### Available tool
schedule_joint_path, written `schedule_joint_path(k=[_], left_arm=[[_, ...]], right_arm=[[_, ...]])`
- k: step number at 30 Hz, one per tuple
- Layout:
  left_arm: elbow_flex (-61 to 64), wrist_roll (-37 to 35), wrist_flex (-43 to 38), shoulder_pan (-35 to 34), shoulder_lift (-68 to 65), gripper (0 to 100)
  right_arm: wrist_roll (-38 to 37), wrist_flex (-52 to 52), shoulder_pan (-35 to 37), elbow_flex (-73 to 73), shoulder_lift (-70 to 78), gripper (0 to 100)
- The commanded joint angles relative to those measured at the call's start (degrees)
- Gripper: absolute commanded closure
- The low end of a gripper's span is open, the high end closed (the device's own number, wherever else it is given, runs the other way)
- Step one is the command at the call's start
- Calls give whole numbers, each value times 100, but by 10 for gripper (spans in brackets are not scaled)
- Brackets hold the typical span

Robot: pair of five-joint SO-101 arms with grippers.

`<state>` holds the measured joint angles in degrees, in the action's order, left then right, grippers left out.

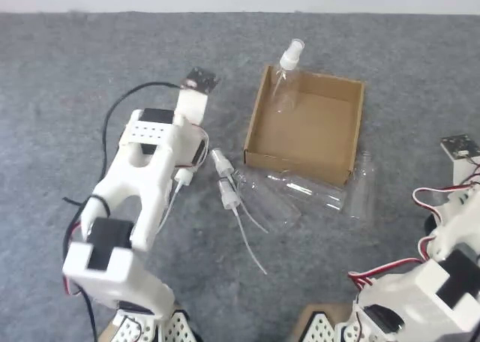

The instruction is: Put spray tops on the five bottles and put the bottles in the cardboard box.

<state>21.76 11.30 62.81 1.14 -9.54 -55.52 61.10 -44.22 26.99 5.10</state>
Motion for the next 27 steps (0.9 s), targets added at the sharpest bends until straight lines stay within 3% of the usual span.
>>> schedule_joint_path(k=[1,5,10,13,27], left_arm=[[-145,70,-387,18,-378,859],[-145,70,-422,53,-615,867],[-233,9,-369,-9,-475,996],[-330,9,-35,-18,-97,989],[-453,-255,1635,-18,3622,990]], right_arm=[[-62,-101,-127,26,-119,939],[-62,-119,-127,26,-119,939],[-62,-119,-101,26,-119,939],[-62,-119,-101,26,-119,939],[-62,-119,-110,9,-119,939]])
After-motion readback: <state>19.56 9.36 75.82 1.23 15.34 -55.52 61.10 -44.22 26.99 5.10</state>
